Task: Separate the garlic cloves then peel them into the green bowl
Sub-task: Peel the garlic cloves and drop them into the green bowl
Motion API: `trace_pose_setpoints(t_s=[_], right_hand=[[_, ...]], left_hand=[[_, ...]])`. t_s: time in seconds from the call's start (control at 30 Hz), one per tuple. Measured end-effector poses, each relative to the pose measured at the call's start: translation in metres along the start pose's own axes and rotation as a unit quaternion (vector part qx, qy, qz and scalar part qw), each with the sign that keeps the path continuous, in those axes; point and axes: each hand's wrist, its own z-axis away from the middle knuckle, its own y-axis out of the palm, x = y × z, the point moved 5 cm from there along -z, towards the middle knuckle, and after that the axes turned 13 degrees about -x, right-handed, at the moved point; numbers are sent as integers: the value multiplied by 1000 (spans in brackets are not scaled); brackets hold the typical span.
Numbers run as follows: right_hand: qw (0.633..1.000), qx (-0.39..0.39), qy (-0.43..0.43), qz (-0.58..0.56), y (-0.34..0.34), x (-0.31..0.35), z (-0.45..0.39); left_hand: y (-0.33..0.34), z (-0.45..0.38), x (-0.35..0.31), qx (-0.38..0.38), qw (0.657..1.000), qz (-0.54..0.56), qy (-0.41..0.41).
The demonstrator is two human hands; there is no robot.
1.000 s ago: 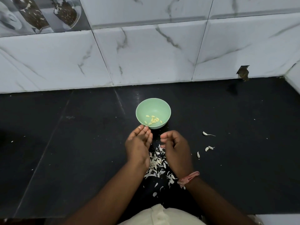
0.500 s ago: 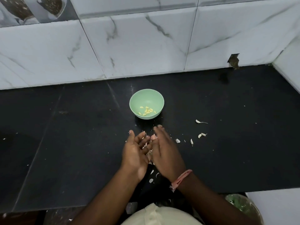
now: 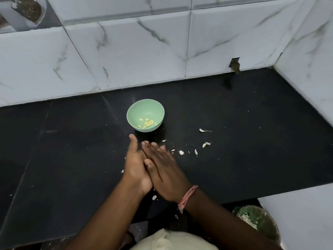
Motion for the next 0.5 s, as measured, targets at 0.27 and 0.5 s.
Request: trace_pose_setpoints(t_s=[0.27, 0.5], right_hand=[[958, -202, 112, 172, -79, -114, -27], [923, -94, 194, 319, -98, -173, -76]], left_hand=[[9, -14, 11, -87, 995, -33, 41], [13, -22, 32, -123, 991, -47, 8]])
